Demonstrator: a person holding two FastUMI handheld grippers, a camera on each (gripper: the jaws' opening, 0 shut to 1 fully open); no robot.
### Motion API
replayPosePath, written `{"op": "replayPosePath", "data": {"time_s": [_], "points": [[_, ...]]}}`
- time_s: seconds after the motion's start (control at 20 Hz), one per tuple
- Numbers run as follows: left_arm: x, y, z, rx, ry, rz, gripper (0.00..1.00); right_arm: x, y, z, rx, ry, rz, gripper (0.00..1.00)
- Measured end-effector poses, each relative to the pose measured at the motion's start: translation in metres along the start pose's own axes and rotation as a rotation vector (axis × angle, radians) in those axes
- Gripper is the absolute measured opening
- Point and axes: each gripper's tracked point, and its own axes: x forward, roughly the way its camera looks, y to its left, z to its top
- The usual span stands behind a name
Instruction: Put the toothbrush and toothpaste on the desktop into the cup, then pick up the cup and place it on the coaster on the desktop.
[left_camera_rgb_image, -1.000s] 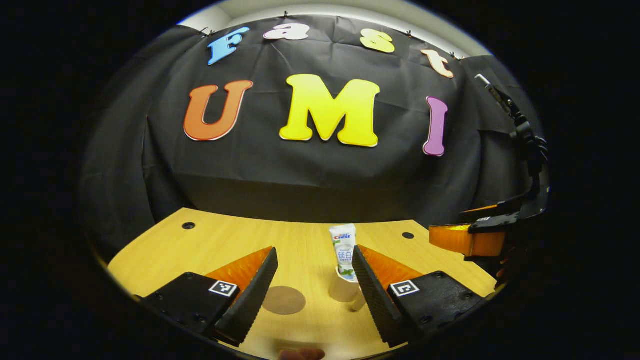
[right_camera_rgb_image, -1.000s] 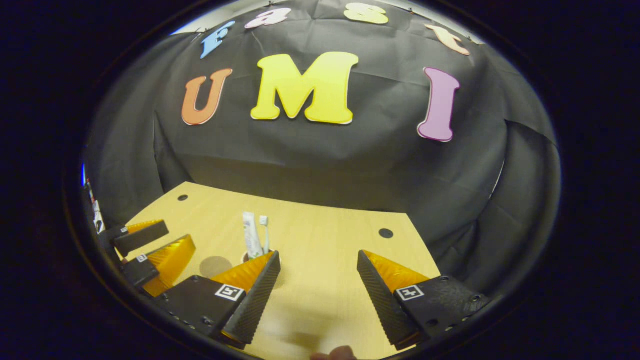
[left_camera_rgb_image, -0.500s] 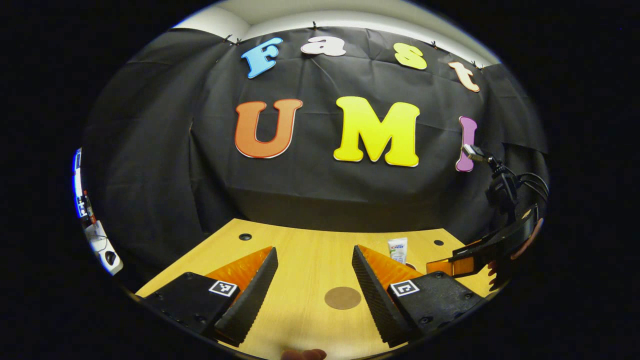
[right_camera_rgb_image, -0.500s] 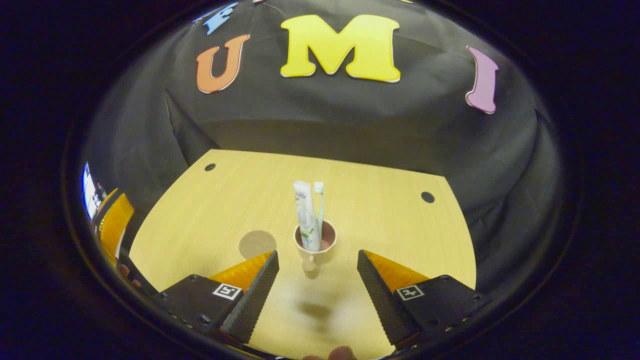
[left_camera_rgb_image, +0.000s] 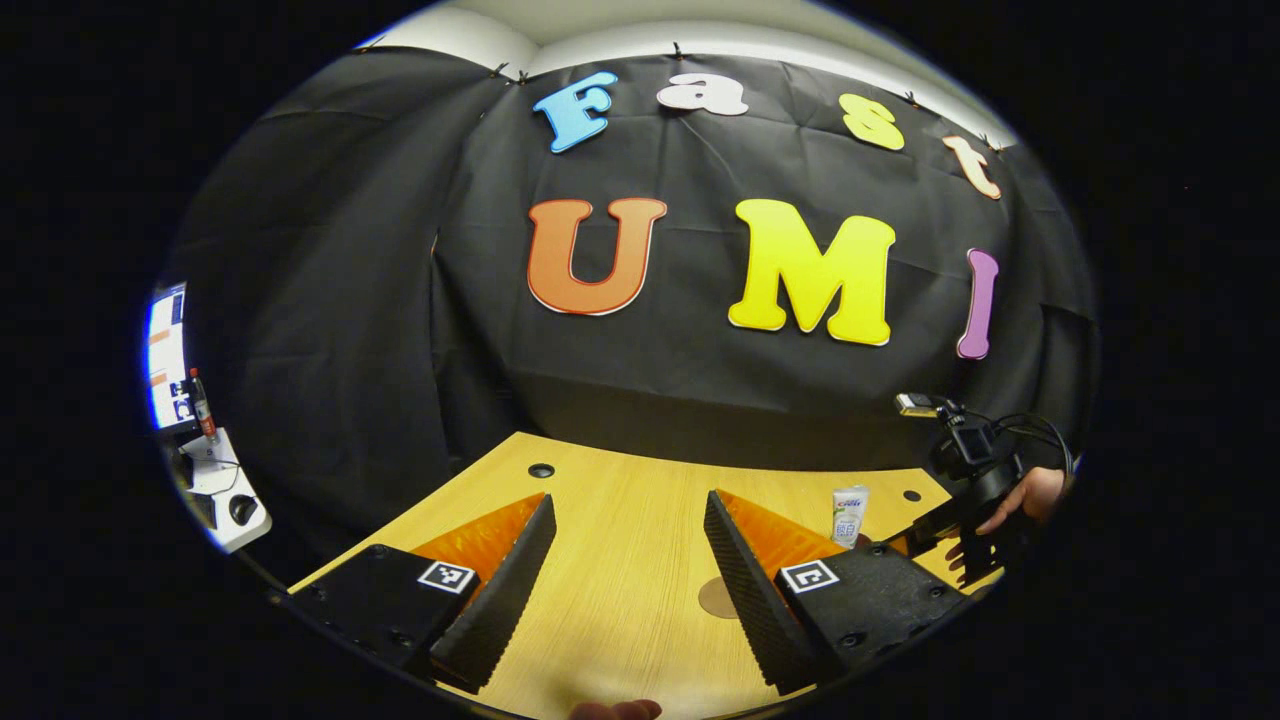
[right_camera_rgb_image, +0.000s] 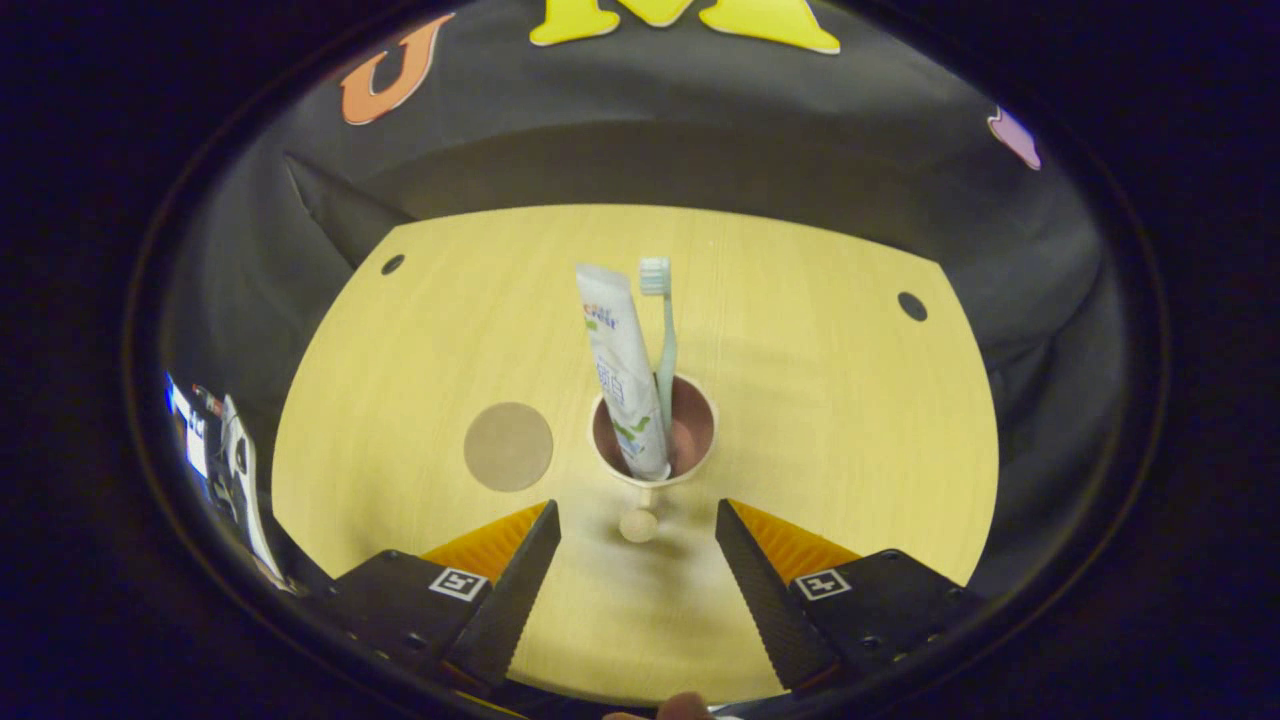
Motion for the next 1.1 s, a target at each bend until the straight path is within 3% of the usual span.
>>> {"op": "replayPosePath", "data": {"time_s": [0.6,0.65,0.9,1.0,1.05,1.1], "points": [[0.004,0.040,-0.025,-0.023,0.086,0.093,0.95,0.063,-0.002,-0.001,0.054,0.191,-0.056,0.93],[0.004,0.043,-0.026,-0.025,0.092,0.098,0.95,0.066,-0.004,-0.001,0.049,0.199,-0.062,0.83],[0.006,0.045,-0.033,-0.044,0.126,0.104,0.95,0.070,-0.008,-0.008,0.069,0.235,-0.073,0.60],[0.005,0.045,-0.033,-0.042,0.134,0.095,0.95,0.070,-0.009,-0.011,0.073,0.243,-0.085,0.42],[0.005,0.044,-0.032,-0.036,0.134,0.090,0.95,0.070,-0.009,-0.011,0.081,0.248,-0.084,0.27],[0.004,0.043,-0.032,-0.030,0.131,0.084,0.95,0.069,-0.009,-0.010,0.085,0.247,-0.085,0.27]]}}
